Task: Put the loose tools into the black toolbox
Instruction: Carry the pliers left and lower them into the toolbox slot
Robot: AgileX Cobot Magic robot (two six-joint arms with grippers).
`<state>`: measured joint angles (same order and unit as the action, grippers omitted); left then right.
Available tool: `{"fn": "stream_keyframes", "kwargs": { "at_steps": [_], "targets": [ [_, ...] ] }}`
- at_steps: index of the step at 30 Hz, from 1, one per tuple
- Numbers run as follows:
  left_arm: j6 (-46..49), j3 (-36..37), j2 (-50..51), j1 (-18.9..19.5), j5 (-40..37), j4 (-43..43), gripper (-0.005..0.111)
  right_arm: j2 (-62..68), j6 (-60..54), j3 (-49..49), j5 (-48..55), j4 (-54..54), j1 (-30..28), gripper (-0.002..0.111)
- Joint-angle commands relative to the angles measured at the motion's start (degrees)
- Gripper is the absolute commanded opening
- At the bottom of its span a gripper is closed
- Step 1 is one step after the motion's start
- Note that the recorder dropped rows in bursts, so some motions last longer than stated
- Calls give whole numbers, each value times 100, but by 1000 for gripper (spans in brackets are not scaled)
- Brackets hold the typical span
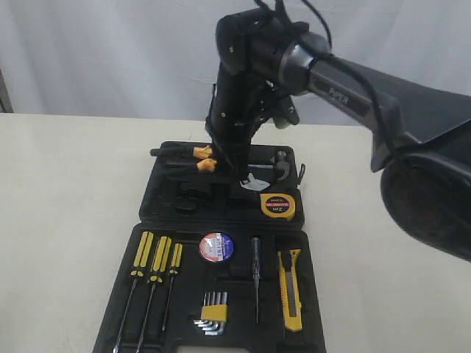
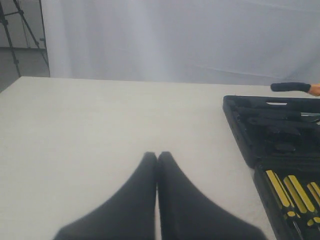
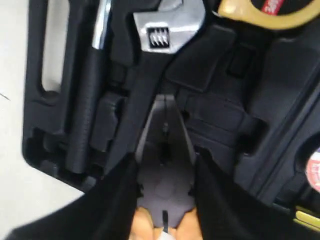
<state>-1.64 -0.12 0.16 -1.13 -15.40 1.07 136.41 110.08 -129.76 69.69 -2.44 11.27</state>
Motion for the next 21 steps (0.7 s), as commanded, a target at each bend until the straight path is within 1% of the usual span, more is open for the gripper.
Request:
{"fn": "stream_keyframes", "kwargs": {
  "at_steps": [1,4,9,13,16,21],
  "targets": [
    [-15,12,-16,-12,-3,14,0,222,295,-6,27,-30,133,-1],
    [-15,12,-16,-12,-3,14,0,386,462,-6,27,-20,225,-1],
    [-15,12,-16,-12,-3,14,0,574,615,-6,27,20,222,-1],
    [-15,12,-16,-12,-3,14,0,646,1053,-6,27,94,222,-1],
    [-15,12,-16,-12,-3,14,0,690,1053,-6,27,107,222,-1],
    [-15,12,-16,-12,-3,14,0,755,1053,-6,27,-302,222,-1]
  ]
}}
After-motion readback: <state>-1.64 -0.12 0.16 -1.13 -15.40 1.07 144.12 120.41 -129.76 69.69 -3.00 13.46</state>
